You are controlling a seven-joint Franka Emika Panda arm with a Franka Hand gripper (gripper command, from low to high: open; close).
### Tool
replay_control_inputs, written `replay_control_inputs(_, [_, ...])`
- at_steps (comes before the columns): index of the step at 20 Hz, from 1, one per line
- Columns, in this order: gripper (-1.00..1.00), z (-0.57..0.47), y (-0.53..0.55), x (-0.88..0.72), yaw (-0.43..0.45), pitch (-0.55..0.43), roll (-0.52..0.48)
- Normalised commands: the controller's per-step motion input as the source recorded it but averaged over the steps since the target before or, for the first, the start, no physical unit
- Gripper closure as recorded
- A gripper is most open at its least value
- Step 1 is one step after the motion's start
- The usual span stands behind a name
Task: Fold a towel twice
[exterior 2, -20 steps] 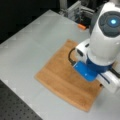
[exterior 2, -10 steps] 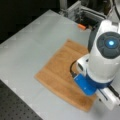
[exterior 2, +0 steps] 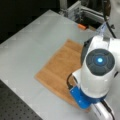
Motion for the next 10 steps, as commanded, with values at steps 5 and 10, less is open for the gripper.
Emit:
replay_control_inputs(5, [-1.0, -0.18, 0.18, 0.33, -0.242, 0.117, -0.44])
replay_control_inputs(10, [-1.0, -0.18, 0.17, 0.26, -0.195, 0.04, -0.424])
